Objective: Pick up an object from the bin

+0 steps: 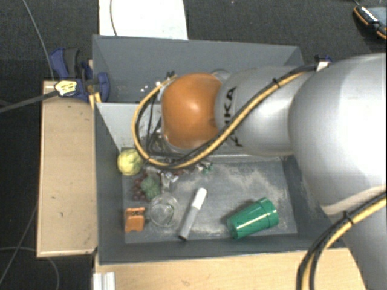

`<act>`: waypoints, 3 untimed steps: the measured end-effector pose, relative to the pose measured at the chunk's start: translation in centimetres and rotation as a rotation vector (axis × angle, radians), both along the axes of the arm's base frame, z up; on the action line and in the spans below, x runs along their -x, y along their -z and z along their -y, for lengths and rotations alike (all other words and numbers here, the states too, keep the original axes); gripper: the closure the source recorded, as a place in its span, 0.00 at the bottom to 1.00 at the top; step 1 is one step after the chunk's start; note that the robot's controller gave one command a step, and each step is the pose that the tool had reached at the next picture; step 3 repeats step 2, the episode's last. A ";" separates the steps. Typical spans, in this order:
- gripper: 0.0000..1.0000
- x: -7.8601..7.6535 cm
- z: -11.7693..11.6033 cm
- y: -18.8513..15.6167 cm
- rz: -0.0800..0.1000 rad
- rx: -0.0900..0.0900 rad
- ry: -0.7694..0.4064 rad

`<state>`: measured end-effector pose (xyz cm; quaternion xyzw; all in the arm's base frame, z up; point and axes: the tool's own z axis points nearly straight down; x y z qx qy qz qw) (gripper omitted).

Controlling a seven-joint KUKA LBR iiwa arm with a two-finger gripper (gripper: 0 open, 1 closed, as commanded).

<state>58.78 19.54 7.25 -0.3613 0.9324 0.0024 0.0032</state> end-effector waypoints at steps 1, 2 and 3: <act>1.00 0.0 0.0 0.0 0.000 0.000 0.002; 1.00 0.2 0.1 -1.7 -0.006 0.001 0.004; 1.00 0.2 0.1 -1.7 -0.006 0.001 0.004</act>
Offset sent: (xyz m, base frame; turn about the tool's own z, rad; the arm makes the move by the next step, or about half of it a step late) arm 0.0001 -0.0001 0.0483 0.0014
